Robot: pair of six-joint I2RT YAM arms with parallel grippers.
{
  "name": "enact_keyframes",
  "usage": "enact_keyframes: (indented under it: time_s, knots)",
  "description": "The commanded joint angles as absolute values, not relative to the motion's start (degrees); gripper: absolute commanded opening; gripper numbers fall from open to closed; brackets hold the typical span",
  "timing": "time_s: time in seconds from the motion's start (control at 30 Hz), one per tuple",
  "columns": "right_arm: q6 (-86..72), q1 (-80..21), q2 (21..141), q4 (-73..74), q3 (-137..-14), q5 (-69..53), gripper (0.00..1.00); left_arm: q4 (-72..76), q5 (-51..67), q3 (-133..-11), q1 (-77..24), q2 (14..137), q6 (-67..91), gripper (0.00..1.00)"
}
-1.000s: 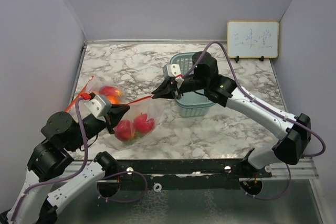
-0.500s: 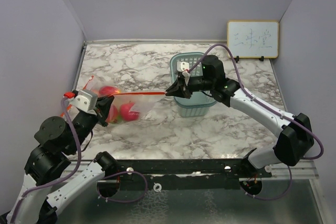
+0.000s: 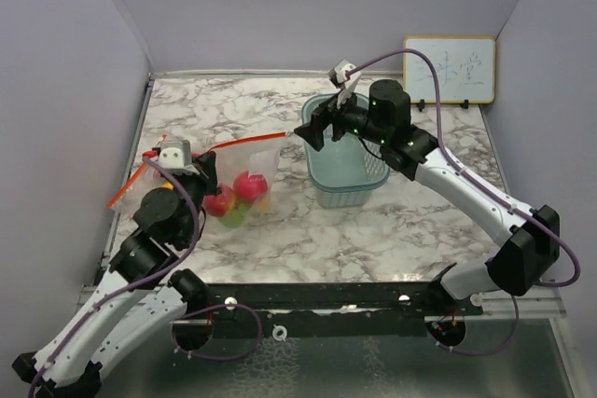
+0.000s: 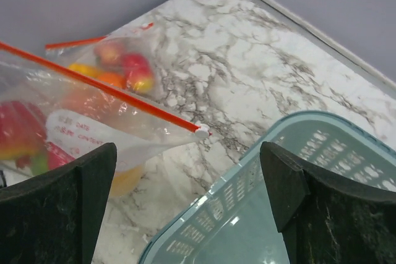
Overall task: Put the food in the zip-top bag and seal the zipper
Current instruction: Zip the zipper food storage bag at the center of the board, then place the zipper food storage bag at the center of the board, then reset both arms
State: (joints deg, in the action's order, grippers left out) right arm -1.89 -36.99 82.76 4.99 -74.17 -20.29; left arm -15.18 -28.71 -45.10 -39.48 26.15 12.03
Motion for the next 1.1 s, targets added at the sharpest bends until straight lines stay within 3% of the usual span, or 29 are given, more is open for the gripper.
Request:
enact_keyframes:
  time_s: [0.0, 0.03, 0.07, 0.1, 0.13, 0.4, 1.07]
  knots:
    - [-11.1, -36.8, 79.6, 5.6, -70.4, -3.0, 0.99, 3.1, -43.4, -37.8, -39.5, 31.0, 21.4, 0.07]
    - [-11.8, -36.8, 78.3, 4.7, -68.6, -1.0, 0.99, 3.9, -43.6, -37.9, -39.5, 32.9, 21.9, 0.35]
    - [-12.1, -36.8, 76.8, 4.4, -67.3, 1.0, 0.99, 4.0, -42.7, -38.8, -39.5, 35.0, 21.7, 0.72]
    - [-12.5, -36.8, 75.9, 4.4, -66.5, 2.5, 0.99, 3.5, -41.6, -40.2, -39.4, 37.1, 20.9, 0.95]
    - [-13.4, -36.8, 75.1, 4.4, -65.8, 3.9, 0.99, 2.2, -40.5, -42.1, -39.4, 39.1, 20.2, 0.99]
    - [-15.8, -36.8, 73.3, 6.1, -64.2, 8.0, 0.99, 0.4, -29.7, -49.1, -39.4, 43.4, 16.0, 0.99]
    - [-16.2, -36.8, 74.4, 11.8, -66.2, 11.7, 1.0, -3.4, -25.8, -49.1, -39.4, 43.9, 11.2, 0.99]
